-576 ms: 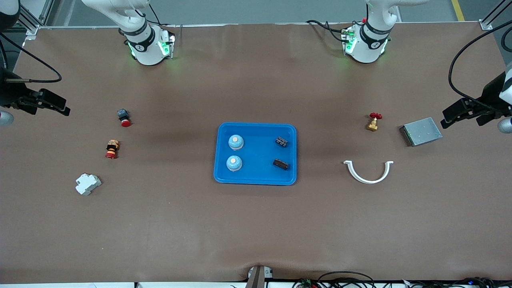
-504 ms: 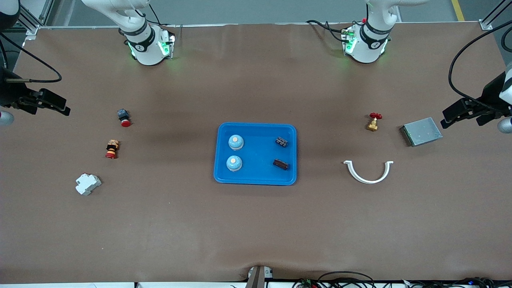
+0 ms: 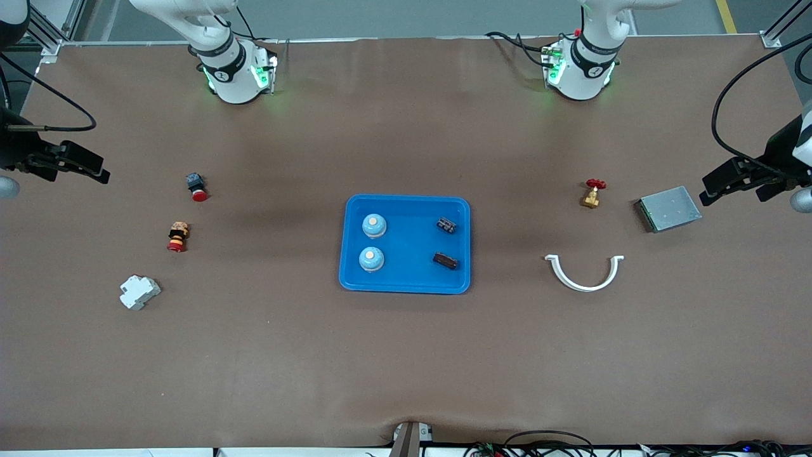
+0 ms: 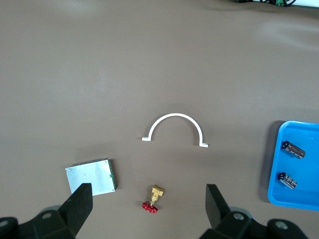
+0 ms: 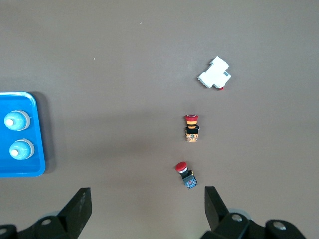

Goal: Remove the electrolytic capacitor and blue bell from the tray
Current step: 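Move both grippers from rest toward the blue tray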

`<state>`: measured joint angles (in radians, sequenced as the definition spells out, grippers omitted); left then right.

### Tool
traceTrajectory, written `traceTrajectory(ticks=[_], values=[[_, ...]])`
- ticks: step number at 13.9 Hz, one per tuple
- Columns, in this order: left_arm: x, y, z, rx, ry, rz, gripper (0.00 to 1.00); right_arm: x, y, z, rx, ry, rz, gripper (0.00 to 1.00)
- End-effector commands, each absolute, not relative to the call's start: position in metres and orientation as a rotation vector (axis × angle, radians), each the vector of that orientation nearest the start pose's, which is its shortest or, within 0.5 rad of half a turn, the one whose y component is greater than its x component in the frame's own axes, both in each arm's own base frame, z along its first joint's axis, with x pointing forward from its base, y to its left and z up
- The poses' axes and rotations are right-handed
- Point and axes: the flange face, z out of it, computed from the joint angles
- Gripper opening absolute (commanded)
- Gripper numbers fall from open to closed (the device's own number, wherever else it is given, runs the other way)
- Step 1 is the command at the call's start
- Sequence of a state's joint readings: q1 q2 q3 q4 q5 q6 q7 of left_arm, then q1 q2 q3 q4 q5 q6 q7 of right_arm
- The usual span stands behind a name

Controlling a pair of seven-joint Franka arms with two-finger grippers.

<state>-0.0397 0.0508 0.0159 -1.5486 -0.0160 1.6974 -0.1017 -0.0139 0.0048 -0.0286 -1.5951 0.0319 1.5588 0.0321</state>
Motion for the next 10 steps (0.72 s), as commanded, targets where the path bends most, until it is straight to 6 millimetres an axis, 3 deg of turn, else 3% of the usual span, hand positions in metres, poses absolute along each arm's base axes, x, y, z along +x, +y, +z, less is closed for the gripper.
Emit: traceTrajectory(ticks=[1, 3, 5, 10], values=[[0.587, -0.014, 0.619, -3.168, -0.113, -0.163, 1.0, 0.548, -0.021, 0.61, -3.104, 0.141, 0.055, 1.0], [0.588, -0.014, 0.617, -3.171, -0.13, -0.158, 1.0, 0.548, -0.006, 0.592, -3.099, 0.204, 0.088, 1.0], [0.591, -0.015, 0.61, -3.172, -0.136, -0.138, 1.0, 0.549, 0.028, 0.572, -3.089, 0.341, 0.099, 1.0], [0.592, -0.02, 0.601, -3.172, -0.241, -0.094, 1.0, 0.54, 0.139, 0.487, -3.012, 0.639, 0.002, 1.0]])
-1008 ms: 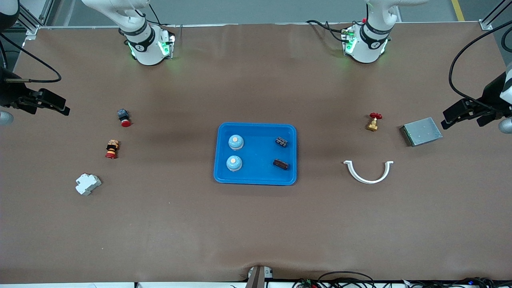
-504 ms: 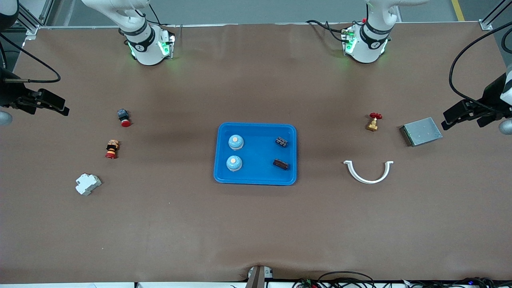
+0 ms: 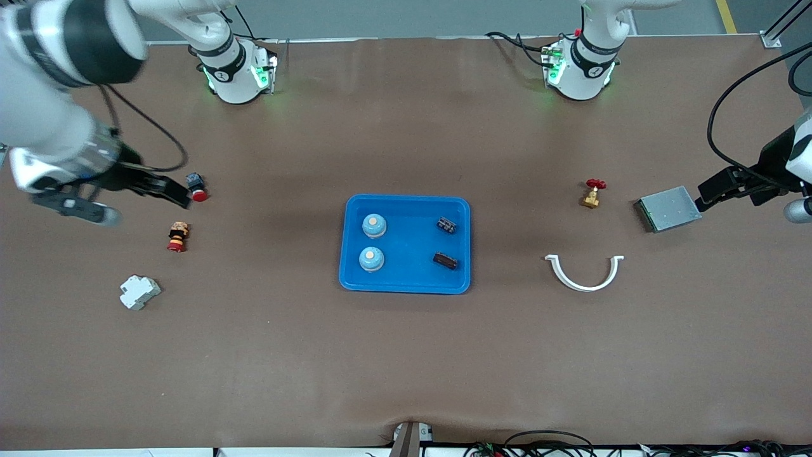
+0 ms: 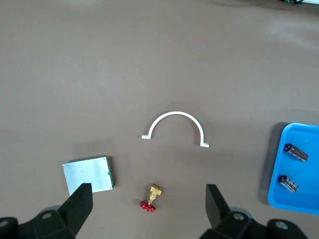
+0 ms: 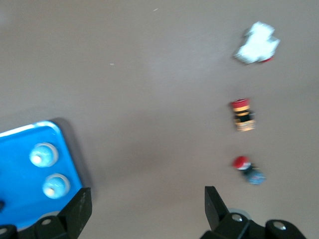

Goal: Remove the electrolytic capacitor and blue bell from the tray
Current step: 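Move both grippers from rest toward the blue tray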

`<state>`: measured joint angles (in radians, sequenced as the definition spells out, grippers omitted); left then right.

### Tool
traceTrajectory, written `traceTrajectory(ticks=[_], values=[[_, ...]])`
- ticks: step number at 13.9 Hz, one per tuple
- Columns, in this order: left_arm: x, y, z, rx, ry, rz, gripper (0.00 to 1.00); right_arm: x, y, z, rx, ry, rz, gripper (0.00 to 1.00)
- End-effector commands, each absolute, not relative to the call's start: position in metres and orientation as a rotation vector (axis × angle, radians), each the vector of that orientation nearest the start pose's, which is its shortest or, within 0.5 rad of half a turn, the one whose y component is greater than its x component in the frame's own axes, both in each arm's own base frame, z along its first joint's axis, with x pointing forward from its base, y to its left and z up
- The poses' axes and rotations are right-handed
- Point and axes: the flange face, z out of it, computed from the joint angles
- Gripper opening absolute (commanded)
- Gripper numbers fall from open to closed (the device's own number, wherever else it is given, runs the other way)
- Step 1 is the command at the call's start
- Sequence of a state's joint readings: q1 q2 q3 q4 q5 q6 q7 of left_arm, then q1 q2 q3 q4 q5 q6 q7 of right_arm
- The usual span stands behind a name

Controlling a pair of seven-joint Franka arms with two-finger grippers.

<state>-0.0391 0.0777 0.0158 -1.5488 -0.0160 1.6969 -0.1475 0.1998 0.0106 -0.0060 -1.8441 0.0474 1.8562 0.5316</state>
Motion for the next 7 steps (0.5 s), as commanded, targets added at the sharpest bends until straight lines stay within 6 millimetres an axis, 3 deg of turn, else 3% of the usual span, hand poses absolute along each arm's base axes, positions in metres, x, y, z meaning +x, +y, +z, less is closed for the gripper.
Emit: traceTrajectory(ticks=[1, 5, 7], values=[[0.591, -0.021, 0.601, -3.169, -0.28, -0.086, 1.0, 0.537, 0.159, 0.473, -2.996, 0.686, -0.008, 1.0], [0.569, -0.024, 0.59, -3.139, -0.323, 0.192, 1.0, 0.525, 0.242, 0.423, -2.973, 0.841, 0.029, 1.0], [0.56, -0.041, 0.586, -3.129, -0.293, 0.28, 1.0, 0.521, 0.273, 0.395, -2.971, 0.871, 0.033, 1.0]])
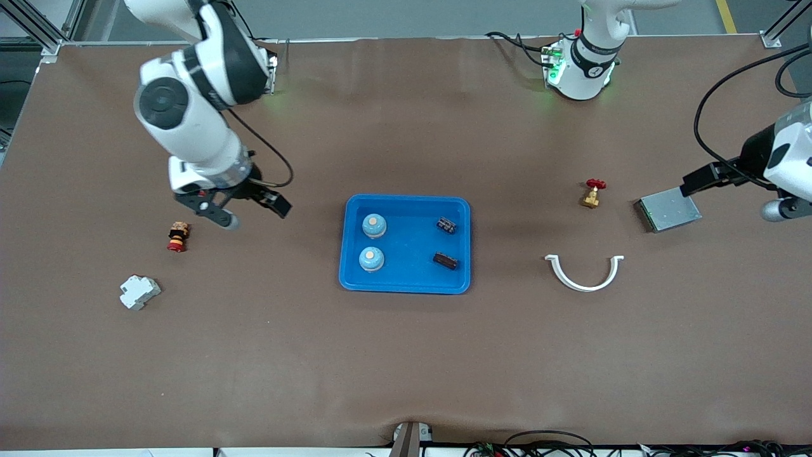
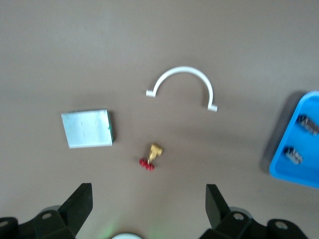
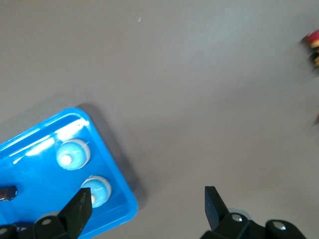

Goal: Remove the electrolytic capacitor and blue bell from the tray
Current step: 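Move both grippers from rest toward the blue tray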

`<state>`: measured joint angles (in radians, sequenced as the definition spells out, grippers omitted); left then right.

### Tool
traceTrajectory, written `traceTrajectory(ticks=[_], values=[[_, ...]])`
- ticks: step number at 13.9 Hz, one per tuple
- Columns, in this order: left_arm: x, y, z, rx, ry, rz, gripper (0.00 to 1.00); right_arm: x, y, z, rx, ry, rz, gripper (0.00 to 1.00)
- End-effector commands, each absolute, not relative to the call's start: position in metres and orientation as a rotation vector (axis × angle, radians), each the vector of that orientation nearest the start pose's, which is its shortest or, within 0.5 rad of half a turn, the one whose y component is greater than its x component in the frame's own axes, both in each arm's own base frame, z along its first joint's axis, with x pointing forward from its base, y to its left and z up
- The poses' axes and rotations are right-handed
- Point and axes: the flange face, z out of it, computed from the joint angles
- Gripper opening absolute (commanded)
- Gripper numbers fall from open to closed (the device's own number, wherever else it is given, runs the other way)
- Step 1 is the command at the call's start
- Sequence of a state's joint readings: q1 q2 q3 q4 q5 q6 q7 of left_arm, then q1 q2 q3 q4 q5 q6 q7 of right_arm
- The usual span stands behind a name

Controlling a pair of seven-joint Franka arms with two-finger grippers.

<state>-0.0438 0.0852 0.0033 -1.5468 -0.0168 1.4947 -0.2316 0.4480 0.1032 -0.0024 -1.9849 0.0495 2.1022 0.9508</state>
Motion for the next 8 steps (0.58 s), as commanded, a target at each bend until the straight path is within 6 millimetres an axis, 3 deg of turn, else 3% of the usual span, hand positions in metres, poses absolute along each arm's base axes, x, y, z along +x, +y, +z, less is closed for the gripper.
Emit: traceTrajectory(ticks=[1, 4, 8], values=[[0.557, -0.05, 0.584, -3.121, -0.338, 0.293, 1.0, 0.521, 0.285, 0.376, -2.965, 0.895, 0.03, 1.0], [0.555, -0.077, 0.58, -3.105, -0.463, 0.291, 1.0, 0.516, 0.325, 0.325, -2.95, 0.933, 0.002, 1.0], [0.554, -0.113, 0.574, -3.1, -0.647, 0.23, 1.0, 0.518, 0.36, 0.293, -2.926, 0.986, -0.012, 1.0]])
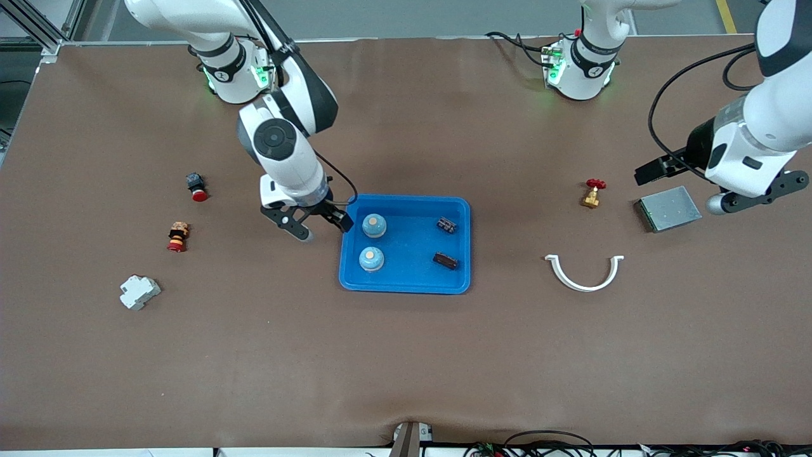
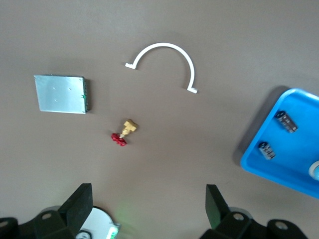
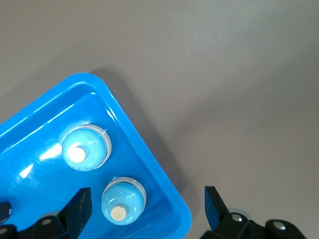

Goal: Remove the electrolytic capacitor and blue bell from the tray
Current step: 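Move both grippers from rest toward the blue tray, then grasp a blue bell with the right gripper while the left gripper approaches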

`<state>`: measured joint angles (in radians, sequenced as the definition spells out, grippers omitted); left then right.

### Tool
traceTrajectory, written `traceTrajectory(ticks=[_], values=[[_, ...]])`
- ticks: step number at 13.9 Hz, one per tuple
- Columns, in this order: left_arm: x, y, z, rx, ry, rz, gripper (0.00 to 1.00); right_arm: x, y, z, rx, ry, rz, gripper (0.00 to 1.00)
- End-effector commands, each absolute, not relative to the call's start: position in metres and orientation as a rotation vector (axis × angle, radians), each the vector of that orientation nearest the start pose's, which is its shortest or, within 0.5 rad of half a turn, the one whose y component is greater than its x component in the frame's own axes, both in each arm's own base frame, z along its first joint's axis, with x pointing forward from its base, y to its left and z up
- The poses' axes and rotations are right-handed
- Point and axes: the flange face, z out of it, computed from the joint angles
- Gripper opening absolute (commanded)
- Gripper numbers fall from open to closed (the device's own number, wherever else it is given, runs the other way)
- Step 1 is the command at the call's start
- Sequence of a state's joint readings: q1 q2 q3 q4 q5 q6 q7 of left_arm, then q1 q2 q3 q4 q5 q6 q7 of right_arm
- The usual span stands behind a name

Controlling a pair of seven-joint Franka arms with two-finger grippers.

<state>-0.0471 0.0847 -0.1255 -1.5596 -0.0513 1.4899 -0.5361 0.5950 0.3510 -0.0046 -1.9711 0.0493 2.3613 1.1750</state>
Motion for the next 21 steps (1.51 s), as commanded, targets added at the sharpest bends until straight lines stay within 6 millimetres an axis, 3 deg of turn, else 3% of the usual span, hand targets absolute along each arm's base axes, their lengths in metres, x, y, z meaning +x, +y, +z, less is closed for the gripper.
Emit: traceTrajectory(ticks=[1, 3, 11, 13, 17, 21], values=[[0.553, -0.128, 0.566, -3.102, -0.682, 0.211, 1.0, 0.519, 0.369, 0.286, -2.924, 1.002, -0.007, 1.0], [0.551, -0.161, 0.548, -3.088, -0.843, 0.169, 1.0, 0.516, 0.385, 0.271, -2.927, 1.017, -0.002, 1.0], [0.548, -0.246, 0.504, -2.986, -1.364, 0.129, 1.0, 0.504, 0.411, 0.224, -2.898, 1.057, -0.017, 1.0], [0.546, -0.281, 0.476, -2.924, -1.462, 0.171, 1.0, 0.502, 0.415, 0.213, -2.911, 1.056, -0.004, 1.0], [0.558, -0.332, 0.419, -2.807, -1.535, 0.192, 1.0, 0.499, 0.43, 0.2, -2.908, 1.08, -0.003, 1.0], [0.567, -0.359, 0.377, -2.752, -1.588, 0.18, 1.0, 0.497, 0.434, 0.196, -2.913, 1.072, -0.005, 1.0]])
